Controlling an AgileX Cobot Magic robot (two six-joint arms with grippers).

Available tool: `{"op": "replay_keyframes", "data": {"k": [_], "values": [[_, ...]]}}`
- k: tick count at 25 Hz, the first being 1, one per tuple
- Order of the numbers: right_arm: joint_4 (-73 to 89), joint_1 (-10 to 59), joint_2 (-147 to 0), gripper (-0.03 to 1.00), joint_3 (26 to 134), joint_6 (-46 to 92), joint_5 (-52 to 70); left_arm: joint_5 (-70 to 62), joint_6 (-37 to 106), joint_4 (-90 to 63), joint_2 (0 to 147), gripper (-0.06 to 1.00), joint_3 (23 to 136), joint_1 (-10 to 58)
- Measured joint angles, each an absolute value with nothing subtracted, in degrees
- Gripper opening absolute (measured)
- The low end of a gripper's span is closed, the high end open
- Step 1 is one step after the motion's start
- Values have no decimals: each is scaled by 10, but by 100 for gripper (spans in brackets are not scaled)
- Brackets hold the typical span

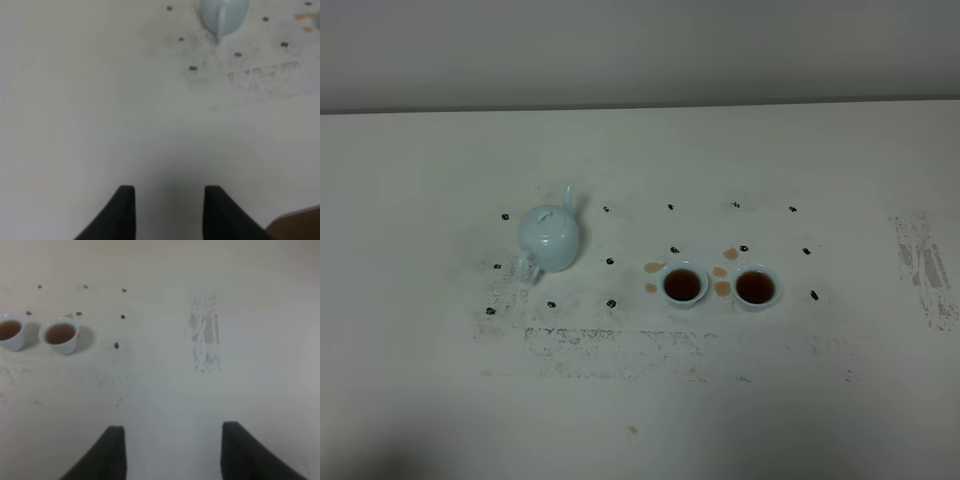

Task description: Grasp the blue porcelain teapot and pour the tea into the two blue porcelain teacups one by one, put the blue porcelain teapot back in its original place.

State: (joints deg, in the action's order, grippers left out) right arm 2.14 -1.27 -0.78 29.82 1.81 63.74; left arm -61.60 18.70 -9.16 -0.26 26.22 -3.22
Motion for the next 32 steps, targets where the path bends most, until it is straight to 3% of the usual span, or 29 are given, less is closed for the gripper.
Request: {"op": "replay_keyframes", "data": {"k": [32], "values": [[21,-13,-8,42,298,18,637,-613,92,-109,-3,31,262,-32]]}}
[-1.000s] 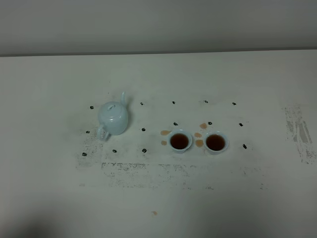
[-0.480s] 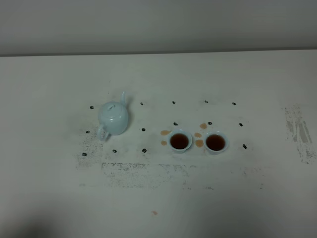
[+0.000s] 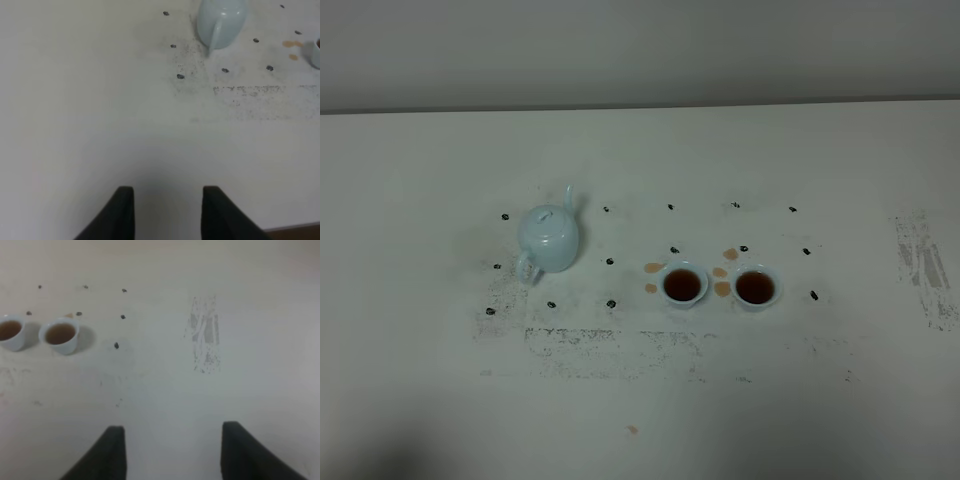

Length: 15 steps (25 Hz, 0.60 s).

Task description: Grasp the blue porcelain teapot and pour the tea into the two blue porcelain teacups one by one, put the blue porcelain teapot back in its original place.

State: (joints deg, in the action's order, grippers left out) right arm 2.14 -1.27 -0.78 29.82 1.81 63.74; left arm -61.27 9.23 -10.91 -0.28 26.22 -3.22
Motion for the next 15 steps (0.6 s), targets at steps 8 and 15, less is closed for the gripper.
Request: {"op": "replay_keyframes", "data": {"k": [8,15], "values": [[21,-13,-8,42,298,18,637,-613,91,-109,-3,31,262,-32],[21,-13,-8,42,298,18,637,-613,90,-109,-3,31,262,-32]]}}
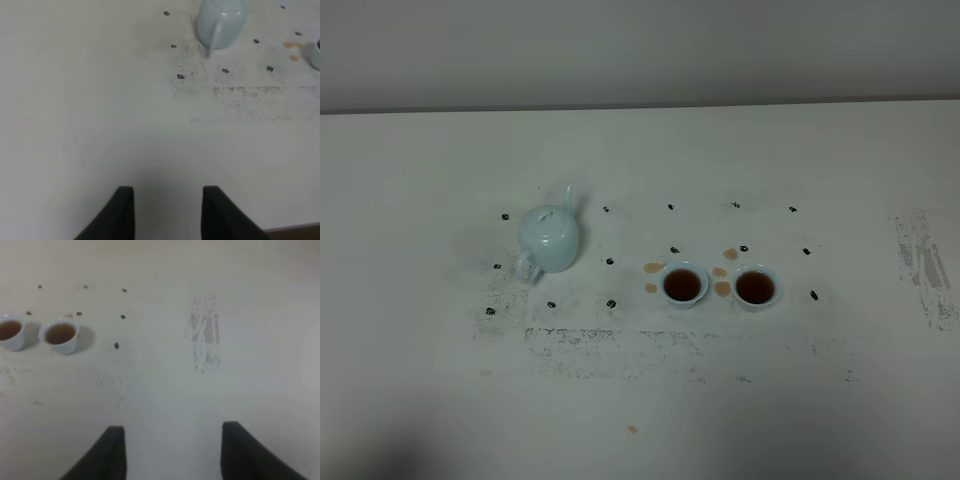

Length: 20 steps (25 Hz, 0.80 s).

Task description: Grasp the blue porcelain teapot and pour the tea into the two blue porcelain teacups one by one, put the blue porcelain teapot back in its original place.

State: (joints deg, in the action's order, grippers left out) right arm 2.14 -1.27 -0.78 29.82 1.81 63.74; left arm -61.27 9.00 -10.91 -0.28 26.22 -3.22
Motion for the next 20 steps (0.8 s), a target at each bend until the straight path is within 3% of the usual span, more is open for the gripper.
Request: {"op": "replay_keyframes", "data": {"k": [9,20], "values": [[21,-13,-8,42,298,18,637,-611,-33,-16,-3,31,262,-32],[21,-13,-8,42,298,18,637,-610,-15,-29,-3,31,262,-32]]}}
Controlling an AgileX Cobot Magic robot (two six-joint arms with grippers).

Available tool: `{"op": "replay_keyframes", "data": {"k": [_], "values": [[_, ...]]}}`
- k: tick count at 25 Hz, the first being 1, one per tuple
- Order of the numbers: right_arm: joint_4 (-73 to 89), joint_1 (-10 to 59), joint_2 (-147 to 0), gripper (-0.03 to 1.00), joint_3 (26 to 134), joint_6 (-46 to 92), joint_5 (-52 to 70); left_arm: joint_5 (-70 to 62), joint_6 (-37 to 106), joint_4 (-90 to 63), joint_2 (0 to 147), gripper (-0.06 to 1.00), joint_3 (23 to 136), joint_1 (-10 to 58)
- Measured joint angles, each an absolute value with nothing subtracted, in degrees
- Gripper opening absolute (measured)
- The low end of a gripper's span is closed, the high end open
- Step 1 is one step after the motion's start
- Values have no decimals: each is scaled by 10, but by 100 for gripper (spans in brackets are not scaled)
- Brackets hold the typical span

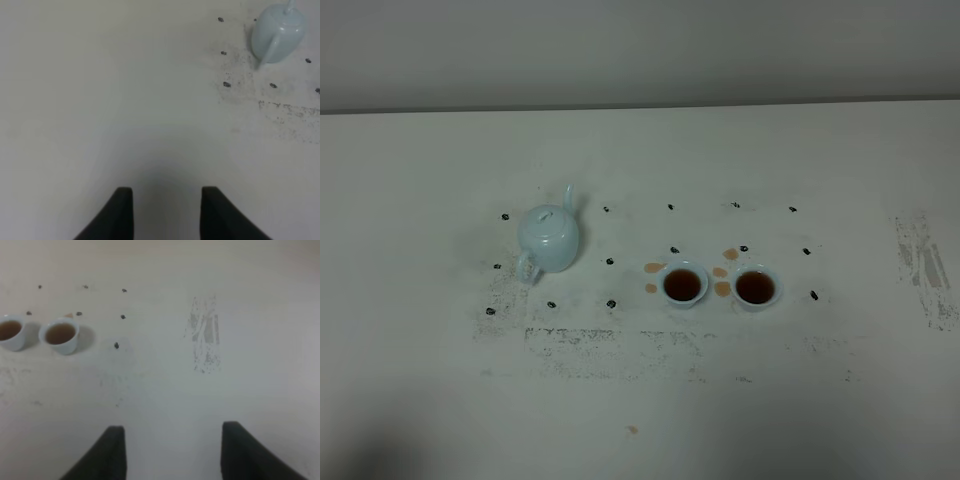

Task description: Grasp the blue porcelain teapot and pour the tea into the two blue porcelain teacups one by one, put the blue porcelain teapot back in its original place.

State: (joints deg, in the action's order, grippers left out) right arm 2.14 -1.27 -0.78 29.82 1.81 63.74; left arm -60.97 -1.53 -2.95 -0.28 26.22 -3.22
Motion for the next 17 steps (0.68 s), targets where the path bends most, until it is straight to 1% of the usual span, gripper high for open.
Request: {"op": "replay_keyframes", "data": {"k": [17], "values": [[21,-13,-8,42,298,18,637,-610,-15,-29,-3,31,262,-32]]}}
